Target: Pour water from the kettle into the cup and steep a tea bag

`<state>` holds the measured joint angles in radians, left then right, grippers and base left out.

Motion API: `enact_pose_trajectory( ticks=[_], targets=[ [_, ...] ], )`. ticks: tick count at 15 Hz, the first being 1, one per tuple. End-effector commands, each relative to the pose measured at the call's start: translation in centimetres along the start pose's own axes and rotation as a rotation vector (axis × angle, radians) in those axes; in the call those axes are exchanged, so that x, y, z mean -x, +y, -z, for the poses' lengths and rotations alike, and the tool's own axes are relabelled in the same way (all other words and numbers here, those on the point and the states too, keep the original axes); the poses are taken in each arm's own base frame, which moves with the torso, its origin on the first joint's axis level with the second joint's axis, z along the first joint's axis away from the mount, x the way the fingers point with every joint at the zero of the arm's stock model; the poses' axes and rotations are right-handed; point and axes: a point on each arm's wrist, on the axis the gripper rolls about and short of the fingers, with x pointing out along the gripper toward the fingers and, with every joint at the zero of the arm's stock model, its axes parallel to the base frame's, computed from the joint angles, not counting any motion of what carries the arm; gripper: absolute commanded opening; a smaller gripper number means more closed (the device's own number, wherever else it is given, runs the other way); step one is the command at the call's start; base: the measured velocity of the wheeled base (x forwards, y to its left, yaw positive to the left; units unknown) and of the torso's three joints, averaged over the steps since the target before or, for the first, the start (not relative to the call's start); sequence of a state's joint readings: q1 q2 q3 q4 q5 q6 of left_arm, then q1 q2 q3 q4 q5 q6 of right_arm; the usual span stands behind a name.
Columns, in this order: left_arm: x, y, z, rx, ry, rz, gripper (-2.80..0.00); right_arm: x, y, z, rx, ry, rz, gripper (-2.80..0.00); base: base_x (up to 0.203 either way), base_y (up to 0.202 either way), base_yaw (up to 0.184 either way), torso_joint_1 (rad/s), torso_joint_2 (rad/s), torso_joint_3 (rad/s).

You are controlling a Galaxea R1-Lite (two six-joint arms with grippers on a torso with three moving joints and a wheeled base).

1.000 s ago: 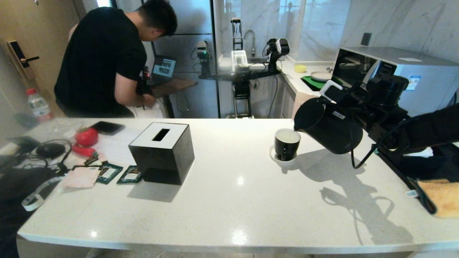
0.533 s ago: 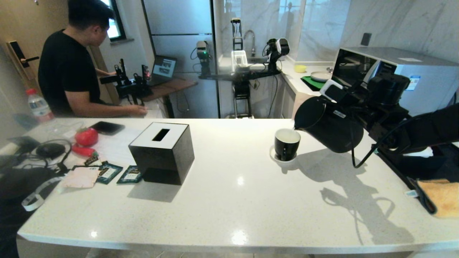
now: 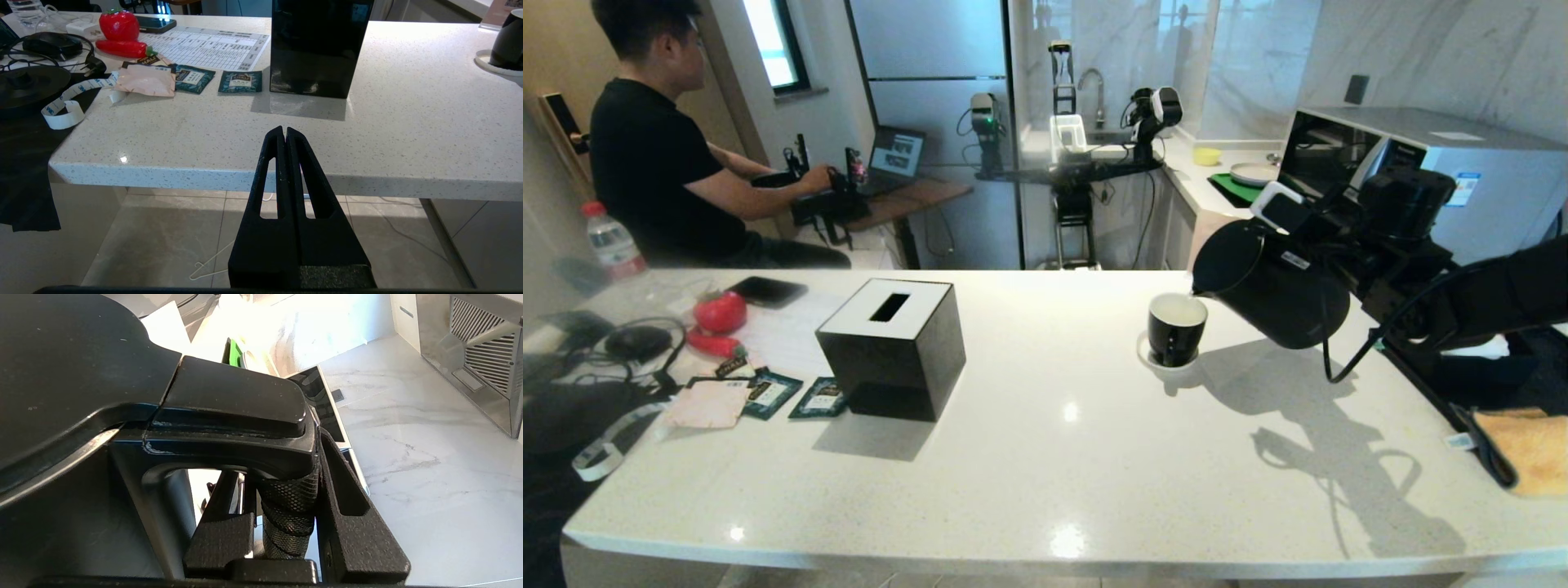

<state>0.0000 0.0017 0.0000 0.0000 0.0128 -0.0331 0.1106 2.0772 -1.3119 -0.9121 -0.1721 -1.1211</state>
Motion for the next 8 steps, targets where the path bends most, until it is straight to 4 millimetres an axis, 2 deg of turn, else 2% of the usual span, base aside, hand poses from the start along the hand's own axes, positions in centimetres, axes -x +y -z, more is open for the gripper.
enact_pose_trajectory(
  ticks=[1,8],
  targets=[
    [-0.01,0.0,0.0,0.001,0.001,-0.001,-2.8,-0.03,0.09,-0.02,0.006,-0.002,0.003,-2.8,0.0,0.0,0.0,0.0,0.0,0.0],
    [-0.01,0.0,0.0,0.001,0.001,-0.001,-2.8,-0.05,0.17,0.01,0.005,0.0,0.0,-2.8,0.0,0.0,0.0,0.0,0.0,0.0]
  ],
)
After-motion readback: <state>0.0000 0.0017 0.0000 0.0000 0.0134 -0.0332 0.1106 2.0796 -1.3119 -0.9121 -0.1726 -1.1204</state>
